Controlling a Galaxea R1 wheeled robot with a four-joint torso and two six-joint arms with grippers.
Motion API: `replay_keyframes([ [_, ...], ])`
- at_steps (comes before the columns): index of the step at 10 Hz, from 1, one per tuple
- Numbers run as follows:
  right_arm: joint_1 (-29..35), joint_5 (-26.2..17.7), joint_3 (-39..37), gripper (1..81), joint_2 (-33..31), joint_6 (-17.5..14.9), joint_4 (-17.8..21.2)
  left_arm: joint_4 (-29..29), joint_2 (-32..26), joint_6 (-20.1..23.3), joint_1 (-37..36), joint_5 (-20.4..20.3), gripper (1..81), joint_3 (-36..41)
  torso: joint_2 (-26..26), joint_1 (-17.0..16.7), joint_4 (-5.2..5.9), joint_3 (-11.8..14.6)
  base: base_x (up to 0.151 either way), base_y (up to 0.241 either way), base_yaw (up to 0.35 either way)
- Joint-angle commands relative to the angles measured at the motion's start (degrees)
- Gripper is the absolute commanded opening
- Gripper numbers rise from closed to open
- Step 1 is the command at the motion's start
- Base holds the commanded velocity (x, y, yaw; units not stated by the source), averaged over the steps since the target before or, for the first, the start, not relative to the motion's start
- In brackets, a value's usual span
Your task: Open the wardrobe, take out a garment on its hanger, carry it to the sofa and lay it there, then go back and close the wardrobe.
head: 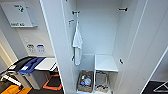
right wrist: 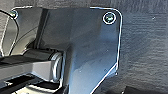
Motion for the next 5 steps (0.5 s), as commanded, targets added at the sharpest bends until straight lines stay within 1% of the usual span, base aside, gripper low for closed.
replay_keyframes([
  [1,1.8,-3.5,0.1,81.1,-0.3,0.1,0.0,-0.5,0.0,0.0,-2.0,3.2,81.1,-0.2,0.0,0.0,0.0,0.0,0.0,0.0,0.0],
  [5,1.6,-3.5,0.2,81.1,0.7,0.1,-0.2,-0.5,-0.1,-0.1,-2.0,3.1,81.1,-0.2,0.0,0.0,0.0,0.0,0.0,0.0,0.0],
])
